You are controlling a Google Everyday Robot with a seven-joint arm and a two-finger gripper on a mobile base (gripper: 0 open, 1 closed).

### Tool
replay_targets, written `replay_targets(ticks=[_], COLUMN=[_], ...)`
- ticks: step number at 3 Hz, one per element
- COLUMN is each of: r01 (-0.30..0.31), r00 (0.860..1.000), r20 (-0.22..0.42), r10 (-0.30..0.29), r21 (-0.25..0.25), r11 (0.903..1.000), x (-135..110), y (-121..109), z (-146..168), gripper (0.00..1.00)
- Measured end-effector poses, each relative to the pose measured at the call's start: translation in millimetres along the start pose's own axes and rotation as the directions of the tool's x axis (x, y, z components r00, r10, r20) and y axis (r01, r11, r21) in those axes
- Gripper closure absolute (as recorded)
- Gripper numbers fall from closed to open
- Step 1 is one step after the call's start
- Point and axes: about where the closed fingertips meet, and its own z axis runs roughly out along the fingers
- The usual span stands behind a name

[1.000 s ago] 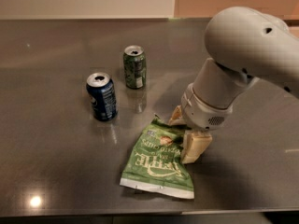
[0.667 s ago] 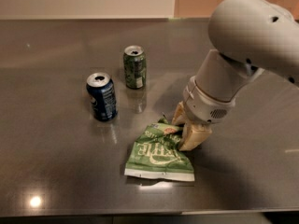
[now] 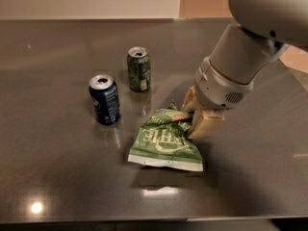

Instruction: Pick green jalapeno chip bag

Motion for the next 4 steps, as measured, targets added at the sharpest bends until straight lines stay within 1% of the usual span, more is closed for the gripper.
replay_targets(ticks=[1, 2, 3, 4], r01=[-0.004, 0.004, 0.064, 0.064], r00=[1.0, 1.0, 0.998, 0.998], r20=[-0.008, -0.022, -0.032, -0.032], r10=[0.005, -0.003, -0.061, -0.061], r21=[0.015, 0.031, 0.073, 0.073], r11=[0.9999, 0.9995, 0.9953, 0.9953], x=[-7, -18, -54, -54], y=[-10, -18, -27, -27], z=[-26, -53, -94, -94], gripper=[1.0, 1.0, 1.0, 1.0])
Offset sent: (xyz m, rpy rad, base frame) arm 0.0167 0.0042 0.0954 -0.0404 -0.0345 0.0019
